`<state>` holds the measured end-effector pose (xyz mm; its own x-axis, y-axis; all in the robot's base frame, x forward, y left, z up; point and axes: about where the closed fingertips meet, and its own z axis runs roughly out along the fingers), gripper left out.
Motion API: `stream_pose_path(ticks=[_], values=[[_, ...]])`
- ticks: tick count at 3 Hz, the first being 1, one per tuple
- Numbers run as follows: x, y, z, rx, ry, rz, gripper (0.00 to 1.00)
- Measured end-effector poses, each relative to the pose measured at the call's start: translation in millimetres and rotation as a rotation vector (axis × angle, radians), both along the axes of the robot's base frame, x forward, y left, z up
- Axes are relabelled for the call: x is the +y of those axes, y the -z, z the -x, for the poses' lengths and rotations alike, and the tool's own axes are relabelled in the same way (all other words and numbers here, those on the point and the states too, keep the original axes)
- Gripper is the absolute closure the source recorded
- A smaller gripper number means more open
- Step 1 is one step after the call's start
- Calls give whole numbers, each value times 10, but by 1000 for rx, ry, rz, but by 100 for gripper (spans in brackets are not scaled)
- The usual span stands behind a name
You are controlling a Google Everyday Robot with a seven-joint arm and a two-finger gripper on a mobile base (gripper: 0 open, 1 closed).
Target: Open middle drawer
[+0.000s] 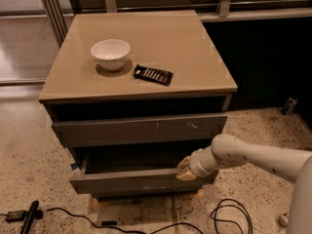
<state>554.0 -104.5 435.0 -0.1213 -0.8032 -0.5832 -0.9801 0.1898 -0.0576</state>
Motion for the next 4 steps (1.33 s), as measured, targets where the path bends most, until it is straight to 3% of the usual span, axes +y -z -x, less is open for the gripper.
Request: stream_pose_path(ticks=[1,2,4], values=[[-22,-19,4,0,0,0,100],[-42,-84,25,-15,21,-3,83],[-42,-84,26,-15,21,-3,38]])
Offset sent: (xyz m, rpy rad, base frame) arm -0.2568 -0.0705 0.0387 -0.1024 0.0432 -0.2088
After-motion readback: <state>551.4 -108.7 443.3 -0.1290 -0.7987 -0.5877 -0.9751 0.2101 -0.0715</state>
